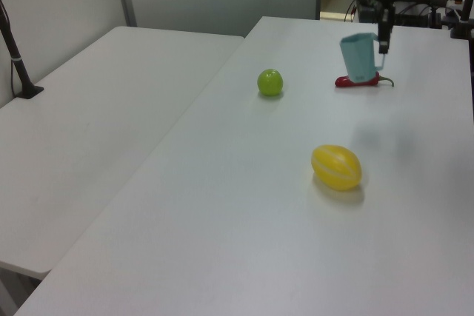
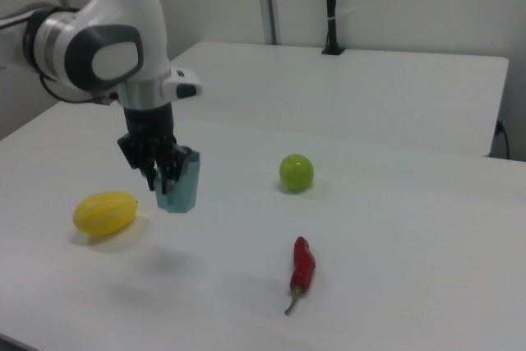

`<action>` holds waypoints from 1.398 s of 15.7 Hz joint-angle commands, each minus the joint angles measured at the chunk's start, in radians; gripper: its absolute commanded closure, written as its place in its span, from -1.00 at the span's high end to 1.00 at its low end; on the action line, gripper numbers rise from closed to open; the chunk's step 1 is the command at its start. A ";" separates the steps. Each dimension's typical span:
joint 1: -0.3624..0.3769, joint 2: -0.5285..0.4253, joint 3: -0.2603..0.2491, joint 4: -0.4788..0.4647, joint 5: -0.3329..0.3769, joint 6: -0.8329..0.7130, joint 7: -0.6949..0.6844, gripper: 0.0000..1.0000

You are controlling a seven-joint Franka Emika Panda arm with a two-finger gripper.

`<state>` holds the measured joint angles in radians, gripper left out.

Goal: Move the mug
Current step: 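Lift the teal mug and carry it past the red chili pepper, then lower the teal mug onto the table beside the yellow melon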

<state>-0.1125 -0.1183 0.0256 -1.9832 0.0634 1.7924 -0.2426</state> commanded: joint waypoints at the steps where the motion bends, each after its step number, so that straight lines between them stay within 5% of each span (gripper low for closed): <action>1: 0.016 -0.072 -0.007 -0.190 -0.005 0.140 -0.063 -1.00; 12: 0.022 -0.069 -0.006 -0.424 -0.076 0.435 -0.083 -0.96; 18: 0.022 -0.061 0.005 -0.430 -0.076 0.444 -0.083 -0.91; 22: 0.020 -0.061 0.004 -0.430 -0.076 0.441 -0.080 -0.70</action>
<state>-0.0988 -0.1477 0.0290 -2.3761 -0.0029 2.2143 -0.3119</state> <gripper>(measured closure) 0.731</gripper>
